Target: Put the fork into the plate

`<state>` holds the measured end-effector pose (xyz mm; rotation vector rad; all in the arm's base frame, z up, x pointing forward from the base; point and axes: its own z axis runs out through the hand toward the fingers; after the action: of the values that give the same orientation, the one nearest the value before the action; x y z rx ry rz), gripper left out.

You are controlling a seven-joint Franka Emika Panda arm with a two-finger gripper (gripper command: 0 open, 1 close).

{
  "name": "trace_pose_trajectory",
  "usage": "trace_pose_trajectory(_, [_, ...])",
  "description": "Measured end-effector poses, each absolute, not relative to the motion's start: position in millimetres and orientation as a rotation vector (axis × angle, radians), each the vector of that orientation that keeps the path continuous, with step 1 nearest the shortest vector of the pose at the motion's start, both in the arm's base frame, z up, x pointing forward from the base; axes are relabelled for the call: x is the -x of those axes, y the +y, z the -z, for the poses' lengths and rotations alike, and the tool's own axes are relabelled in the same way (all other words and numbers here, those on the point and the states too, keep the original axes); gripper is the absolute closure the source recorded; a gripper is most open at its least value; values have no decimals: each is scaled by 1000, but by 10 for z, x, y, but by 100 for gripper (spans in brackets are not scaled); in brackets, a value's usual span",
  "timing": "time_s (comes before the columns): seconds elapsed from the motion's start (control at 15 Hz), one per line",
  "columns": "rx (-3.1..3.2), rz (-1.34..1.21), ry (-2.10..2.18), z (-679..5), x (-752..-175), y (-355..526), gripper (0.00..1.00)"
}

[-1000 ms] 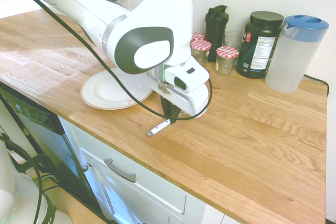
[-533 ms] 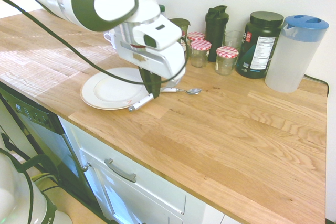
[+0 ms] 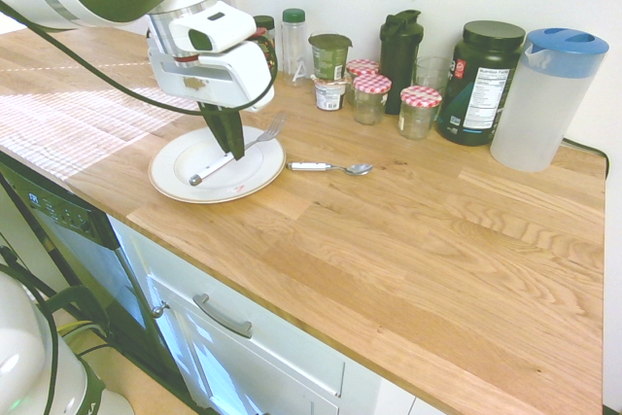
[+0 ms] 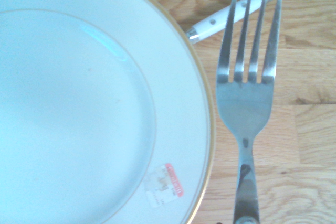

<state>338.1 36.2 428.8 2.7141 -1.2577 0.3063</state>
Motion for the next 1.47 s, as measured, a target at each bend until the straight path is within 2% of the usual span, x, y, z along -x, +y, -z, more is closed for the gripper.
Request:
trace_pose_trajectory(0.47, [-2720,-321,-1031,-4161,-3324,939,100])
trace_pose_trajectory(0.87, [-2765,-242,-829,-4036,-3642,1335,100])
trace_pose_trajectory(1.47, [-2830,-97,-603,-3757,-3754,1473,100])
